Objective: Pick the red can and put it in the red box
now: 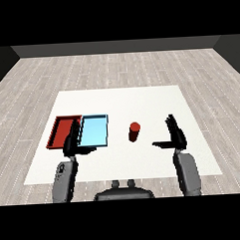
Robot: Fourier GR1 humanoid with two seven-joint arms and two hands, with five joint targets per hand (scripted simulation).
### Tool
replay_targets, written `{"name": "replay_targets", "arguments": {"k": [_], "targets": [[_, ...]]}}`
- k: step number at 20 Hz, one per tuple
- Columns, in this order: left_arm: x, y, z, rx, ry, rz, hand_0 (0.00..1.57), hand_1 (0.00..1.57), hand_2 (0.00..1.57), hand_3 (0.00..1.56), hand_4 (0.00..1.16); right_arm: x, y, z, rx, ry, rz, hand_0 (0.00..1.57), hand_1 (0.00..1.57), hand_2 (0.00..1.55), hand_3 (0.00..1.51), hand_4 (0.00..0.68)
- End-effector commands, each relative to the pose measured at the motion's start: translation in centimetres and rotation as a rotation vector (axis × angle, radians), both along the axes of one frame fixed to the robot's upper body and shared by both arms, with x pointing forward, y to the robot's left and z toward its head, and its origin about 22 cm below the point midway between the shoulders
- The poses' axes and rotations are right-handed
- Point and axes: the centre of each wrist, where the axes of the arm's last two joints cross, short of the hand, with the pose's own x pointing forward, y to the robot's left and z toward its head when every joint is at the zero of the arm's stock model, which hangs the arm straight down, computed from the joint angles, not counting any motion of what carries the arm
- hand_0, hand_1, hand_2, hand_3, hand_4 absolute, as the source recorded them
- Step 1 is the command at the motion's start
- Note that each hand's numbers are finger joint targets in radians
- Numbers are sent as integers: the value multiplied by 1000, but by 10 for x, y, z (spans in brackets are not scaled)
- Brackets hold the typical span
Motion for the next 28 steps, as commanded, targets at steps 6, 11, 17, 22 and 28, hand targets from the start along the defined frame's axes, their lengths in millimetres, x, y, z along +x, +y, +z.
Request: {"name": "replay_targets", "arguments": {"k": [6,11,17,22,28], "targets": [[9,1,-30,-34,-190,-13,0,0,0,0,0,14,-29,-5,31,-147,46,0,0,0,0,0],[-15,10,-32,-48,-191,-10,0,0,0,0,0,15,-16,-31,54,-148,31,0,0,0,0,0],[0,1,-15,-80,-208,-19,0,0,0,0,0,30,-2,-7,61,-118,72,0,0,0,0,0],[1,0,-22,-62,-211,-21,0,0,0,0,0,41,-9,-21,104,-81,94,0,0,0,0,0],[-1,11,-2,-103,-211,-2,0,0,0,0,0,50,37,-42,137,-34,112,0,0,0,0,0]]}}
